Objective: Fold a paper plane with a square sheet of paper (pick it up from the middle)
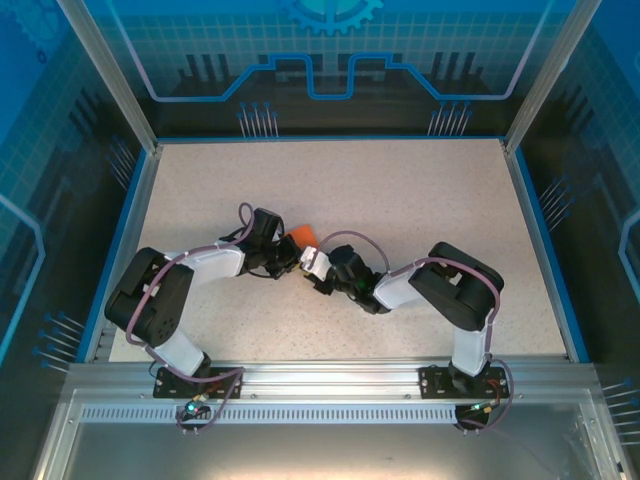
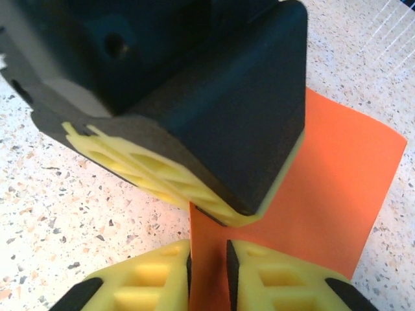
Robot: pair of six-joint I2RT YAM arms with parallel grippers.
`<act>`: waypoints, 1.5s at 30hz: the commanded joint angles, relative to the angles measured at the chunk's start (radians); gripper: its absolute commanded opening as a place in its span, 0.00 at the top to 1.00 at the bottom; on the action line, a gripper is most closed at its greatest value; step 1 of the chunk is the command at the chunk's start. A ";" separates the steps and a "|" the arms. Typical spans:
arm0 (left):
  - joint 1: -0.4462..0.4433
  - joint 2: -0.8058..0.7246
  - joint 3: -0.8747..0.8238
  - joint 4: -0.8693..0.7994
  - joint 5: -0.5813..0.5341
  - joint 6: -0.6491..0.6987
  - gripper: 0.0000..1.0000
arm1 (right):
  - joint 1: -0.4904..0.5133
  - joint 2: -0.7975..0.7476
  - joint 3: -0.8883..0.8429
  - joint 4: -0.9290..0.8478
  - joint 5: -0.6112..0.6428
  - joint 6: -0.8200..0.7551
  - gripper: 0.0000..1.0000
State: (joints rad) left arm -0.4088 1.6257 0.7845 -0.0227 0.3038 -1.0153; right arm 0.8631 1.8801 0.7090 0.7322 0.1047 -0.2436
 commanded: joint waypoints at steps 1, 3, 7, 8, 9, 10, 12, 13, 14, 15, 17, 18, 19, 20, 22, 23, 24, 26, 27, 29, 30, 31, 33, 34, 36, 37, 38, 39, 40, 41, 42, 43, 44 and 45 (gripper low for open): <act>0.007 -0.033 0.028 -0.039 0.026 -0.001 0.98 | -0.014 0.011 0.019 -0.015 -0.017 0.016 0.82; 0.008 -0.037 0.033 -0.046 0.026 0.003 0.97 | -0.016 0.009 0.020 -0.035 -0.021 0.028 0.86; 0.010 -0.047 0.035 -0.058 0.023 0.010 0.89 | -0.023 0.003 0.024 -0.074 -0.036 0.055 0.95; 0.014 -0.055 0.035 -0.063 0.021 0.014 0.87 | -0.029 -0.003 0.025 -0.083 -0.051 0.070 0.96; 0.020 -0.062 0.034 -0.069 0.020 0.018 0.83 | -0.035 -0.009 0.027 -0.098 -0.069 0.087 0.98; 0.027 -0.071 0.032 -0.073 0.017 0.022 0.79 | -0.043 -0.016 0.030 -0.114 -0.084 0.104 0.99; 0.046 -0.094 0.031 -0.091 0.007 0.037 0.69 | -0.056 -0.032 0.036 -0.155 -0.128 0.151 1.00; 0.055 -0.105 0.029 -0.102 0.002 0.045 0.66 | -0.064 -0.039 0.040 -0.175 -0.148 0.172 1.00; 0.069 -0.117 0.027 -0.110 -0.006 0.054 0.63 | -0.071 -0.046 0.043 -0.194 -0.175 0.195 1.00; 0.083 -0.129 0.023 -0.116 -0.011 0.060 0.60 | -0.077 -0.048 0.047 -0.208 -0.194 0.217 1.00; 0.107 -0.149 0.017 -0.125 -0.016 0.075 0.54 | -0.085 -0.049 0.056 -0.235 -0.227 0.257 1.00; 0.121 -0.159 0.016 -0.135 -0.021 0.085 0.52 | -0.088 -0.048 0.059 -0.239 -0.242 0.279 1.00; 0.131 -0.169 0.012 -0.139 -0.026 0.092 0.50 | -0.092 -0.046 0.064 -0.249 -0.250 0.302 1.00; 0.142 -0.181 0.005 -0.137 -0.031 0.098 0.48 | -0.098 -0.045 0.074 -0.265 -0.267 0.326 1.00; 0.155 -0.204 -0.006 -0.141 -0.048 0.118 0.46 | -0.105 -0.041 0.099 -0.292 -0.292 0.373 1.00; 0.161 -0.217 -0.012 -0.141 -0.059 0.130 0.45 | -0.109 -0.041 0.121 -0.322 -0.303 0.401 1.00; 0.164 -0.230 -0.022 -0.137 -0.066 0.141 0.44 | -0.111 -0.036 0.148 -0.359 -0.312 0.427 1.00; 0.166 -0.256 -0.042 -0.122 -0.080 0.154 0.43 | -0.115 -0.030 0.191 -0.403 -0.330 0.463 1.00; 0.166 -0.265 -0.052 -0.113 -0.084 0.159 0.42 | -0.118 -0.029 0.204 -0.404 -0.344 0.482 1.00; 0.166 -0.274 -0.068 -0.094 -0.076 0.168 0.42 | -0.122 -0.022 0.219 -0.404 -0.376 0.512 1.00; 0.166 -0.276 -0.077 -0.079 -0.069 0.170 0.42 | -0.125 -0.015 0.227 -0.403 -0.389 0.533 1.00; 0.166 -0.277 -0.087 -0.063 -0.062 0.171 0.41 | -0.129 -0.010 0.233 -0.401 -0.401 0.551 1.00; 0.166 -0.280 -0.106 -0.038 -0.055 0.172 0.41 | -0.137 0.009 0.246 -0.398 -0.423 0.605 1.00; 0.166 -0.282 -0.116 -0.027 -0.052 0.172 0.41 | -0.142 0.019 0.251 -0.396 -0.438 0.626 1.00; 0.166 -0.283 -0.136 -0.002 -0.045 0.172 0.41 | -0.150 0.046 0.261 -0.395 -0.459 0.669 1.00; 0.166 -0.281 -0.141 0.007 -0.040 0.174 0.41 | -0.152 0.058 0.263 -0.390 -0.467 0.683 1.00; 0.166 -0.277 -0.145 0.015 -0.033 0.178 0.41 | -0.158 0.070 0.263 -0.384 -0.473 0.698 1.00; 0.166 -0.273 -0.148 0.019 -0.028 0.181 0.42 | -0.162 0.079 0.262 -0.375 -0.478 0.718 1.00; 0.166 -0.270 -0.151 0.023 -0.023 0.184 0.41 | -0.167 0.086 0.262 -0.365 -0.485 0.733 1.00; 0.165 -0.267 -0.156 0.033 -0.019 0.188 0.42 | -0.175 0.093 0.260 -0.354 -0.495 0.750 1.00; 0.165 -0.264 -0.160 0.039 -0.016 0.193 0.42 | -0.180 0.100 0.257 -0.340 -0.508 0.768 1.00; 0.165 -0.262 -0.164 0.047 -0.013 0.195 0.42 | -0.187 0.105 0.255 -0.328 -0.521 0.784 1.00; 0.165 -0.258 -0.170 0.058 -0.009 0.201 0.42 | -0.193 0.109 0.252 -0.316 -0.530 0.802 1.00; 0.165 -0.254 -0.173 0.064 -0.007 0.207 0.43 | -0.201 0.115 0.250 -0.305 -0.541 0.822 1.00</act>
State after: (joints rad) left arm -0.2466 1.3632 0.6323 -0.0055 0.2653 -0.8501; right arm 0.6891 1.9793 0.9596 0.3790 -0.3771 0.4923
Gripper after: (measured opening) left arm 0.576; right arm 0.047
